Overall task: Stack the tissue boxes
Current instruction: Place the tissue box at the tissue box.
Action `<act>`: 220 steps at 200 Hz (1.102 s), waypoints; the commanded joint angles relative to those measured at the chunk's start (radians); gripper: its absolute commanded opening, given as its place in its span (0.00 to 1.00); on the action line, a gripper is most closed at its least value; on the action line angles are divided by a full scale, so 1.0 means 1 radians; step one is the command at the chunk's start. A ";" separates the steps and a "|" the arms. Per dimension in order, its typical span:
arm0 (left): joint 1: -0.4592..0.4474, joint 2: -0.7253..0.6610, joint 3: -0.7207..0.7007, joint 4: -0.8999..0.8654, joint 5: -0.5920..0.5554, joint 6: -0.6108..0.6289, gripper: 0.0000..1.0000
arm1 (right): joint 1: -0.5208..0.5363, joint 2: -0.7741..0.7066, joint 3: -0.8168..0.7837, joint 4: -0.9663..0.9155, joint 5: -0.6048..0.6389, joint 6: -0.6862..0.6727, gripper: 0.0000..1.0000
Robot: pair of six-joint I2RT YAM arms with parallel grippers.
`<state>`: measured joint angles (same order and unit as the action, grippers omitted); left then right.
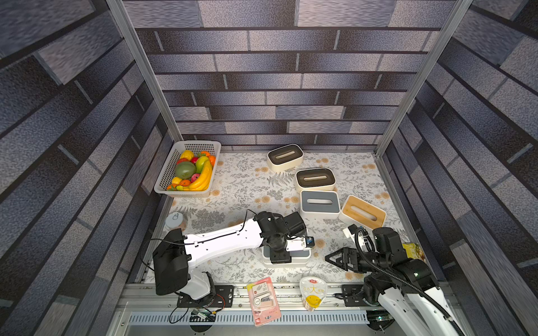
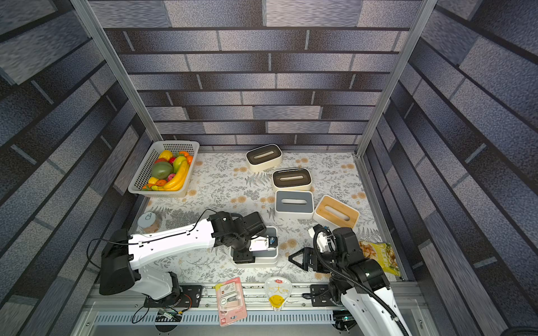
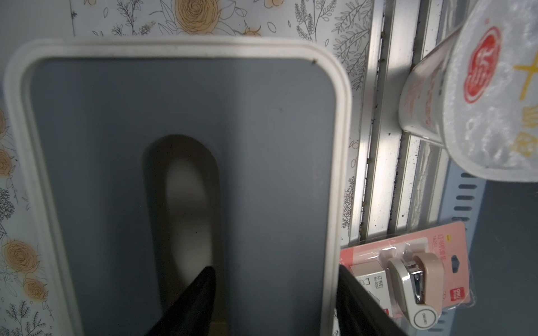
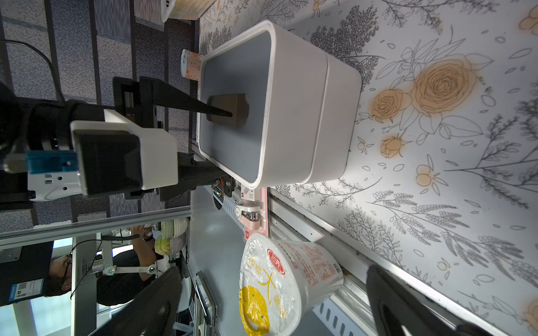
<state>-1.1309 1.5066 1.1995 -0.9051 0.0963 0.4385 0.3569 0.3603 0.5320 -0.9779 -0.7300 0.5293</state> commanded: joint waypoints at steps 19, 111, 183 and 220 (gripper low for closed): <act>-0.004 -0.009 0.026 -0.031 -0.015 0.008 0.68 | -0.005 -0.001 0.023 -0.025 0.011 -0.009 1.00; -0.001 -0.083 0.079 -0.035 0.010 -0.017 0.72 | -0.005 0.032 0.064 -0.018 0.013 -0.003 1.00; 0.030 -0.259 0.058 0.032 0.004 -0.100 0.83 | -0.004 0.059 0.122 -0.002 0.008 0.002 1.00; 0.047 -0.393 0.001 0.106 -0.095 -0.216 1.00 | -0.005 0.131 0.216 -0.007 0.023 -0.025 1.00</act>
<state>-1.0988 1.1908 1.2304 -0.8513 0.0734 0.3294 0.3569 0.4515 0.6716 -0.9779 -0.7238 0.5297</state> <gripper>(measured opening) 0.993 0.999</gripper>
